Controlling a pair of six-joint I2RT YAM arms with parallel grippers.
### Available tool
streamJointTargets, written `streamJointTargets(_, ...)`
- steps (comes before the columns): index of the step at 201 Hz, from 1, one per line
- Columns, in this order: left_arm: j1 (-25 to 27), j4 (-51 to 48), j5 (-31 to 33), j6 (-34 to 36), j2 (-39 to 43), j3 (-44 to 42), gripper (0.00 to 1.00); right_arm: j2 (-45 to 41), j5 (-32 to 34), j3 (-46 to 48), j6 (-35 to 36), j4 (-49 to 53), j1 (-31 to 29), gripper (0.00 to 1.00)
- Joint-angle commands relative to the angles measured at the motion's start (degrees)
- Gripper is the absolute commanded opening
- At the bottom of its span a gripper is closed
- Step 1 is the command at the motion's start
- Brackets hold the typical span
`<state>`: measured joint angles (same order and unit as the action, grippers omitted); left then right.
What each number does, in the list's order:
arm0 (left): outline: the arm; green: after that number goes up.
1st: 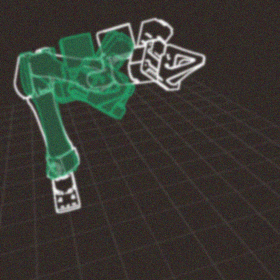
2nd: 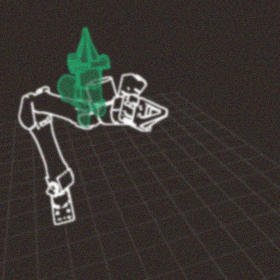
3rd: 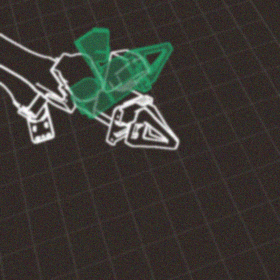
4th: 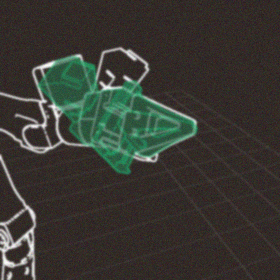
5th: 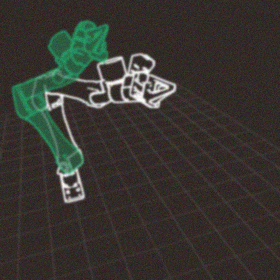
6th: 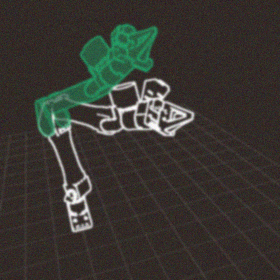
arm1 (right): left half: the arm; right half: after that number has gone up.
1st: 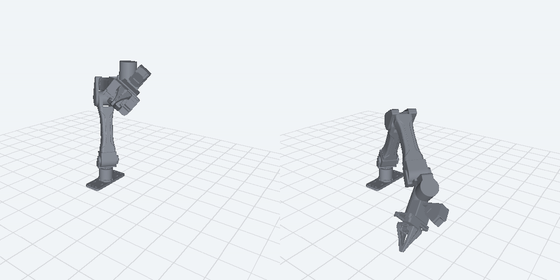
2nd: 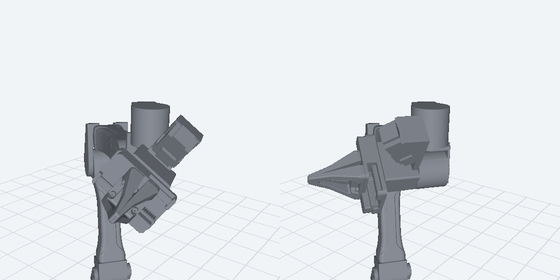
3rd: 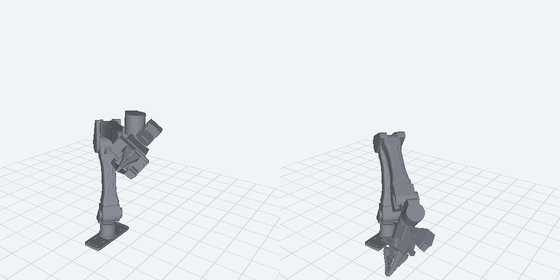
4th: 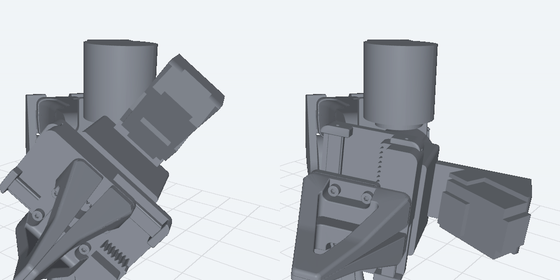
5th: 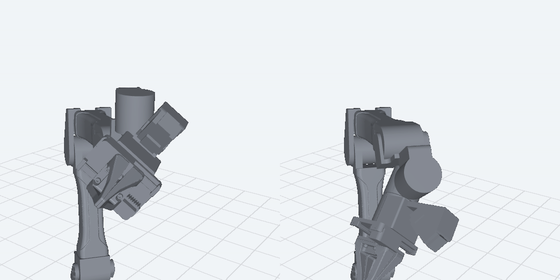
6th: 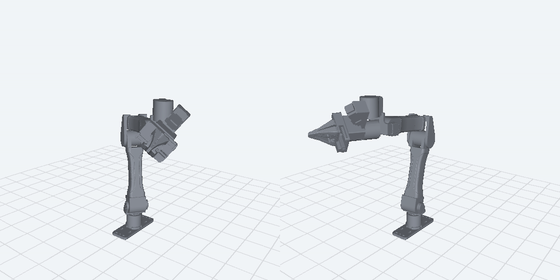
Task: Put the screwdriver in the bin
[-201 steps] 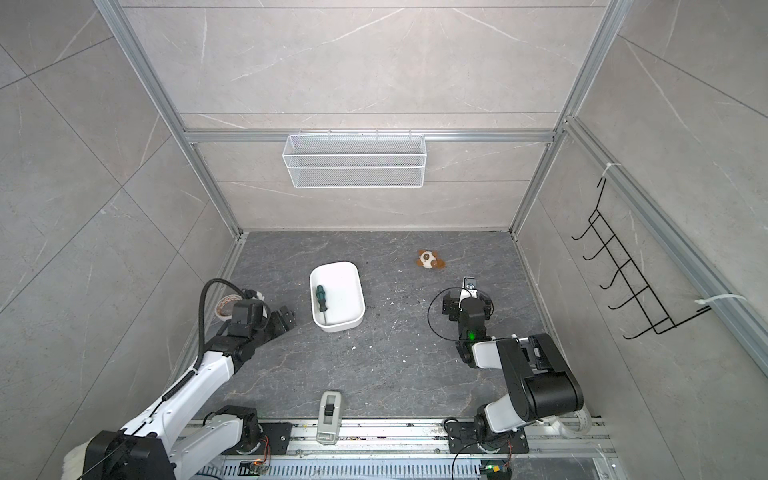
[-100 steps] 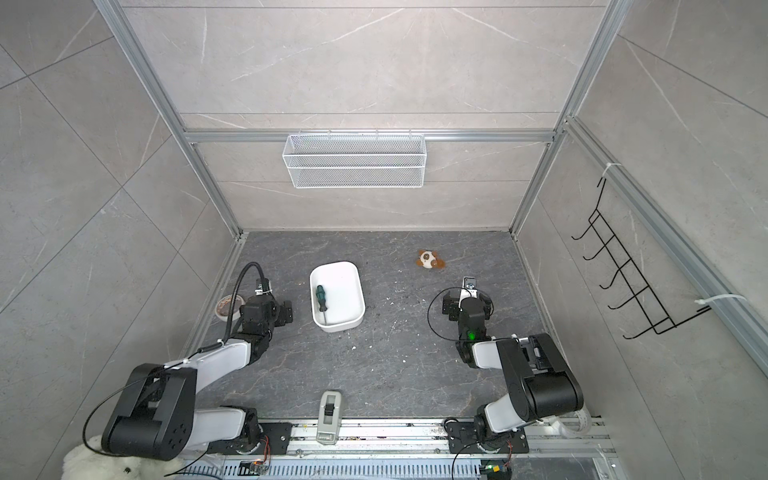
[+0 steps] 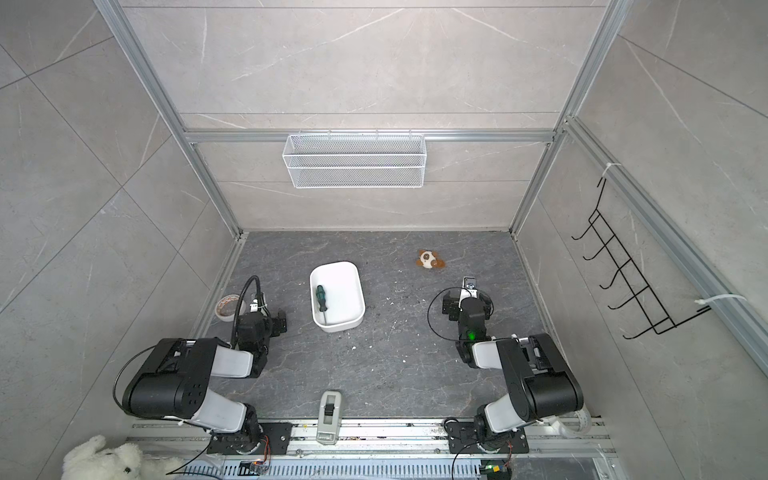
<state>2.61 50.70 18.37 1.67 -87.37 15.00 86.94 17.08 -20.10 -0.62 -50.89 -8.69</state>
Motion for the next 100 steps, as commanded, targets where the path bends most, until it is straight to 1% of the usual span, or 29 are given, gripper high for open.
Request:
streamJointTargets(1,-1.3,2.3,-2.5,-1.8,0.9,3.8,1.0,0.1,-0.5,0.2,-0.7,-1.2,0.1,0.99)
streamJointTargets(10,-1.3,1.1,-2.8,-1.9,1.3,3.8,1.0,0.1,-0.5,0.2,-0.7,-1.1,0.1,0.99)
streamJointTargets(20,-1.3,2.2,-2.5,-1.8,1.0,3.8,1.0,0.1,-0.4,0.2,-0.6,-1.2,0.1,0.99)
streamJointTargets(100,-1.3,1.7,-2.6,-1.9,1.2,3.8,1.0,0.2,-0.6,0.1,-0.7,-1.0,0.1,0.99)
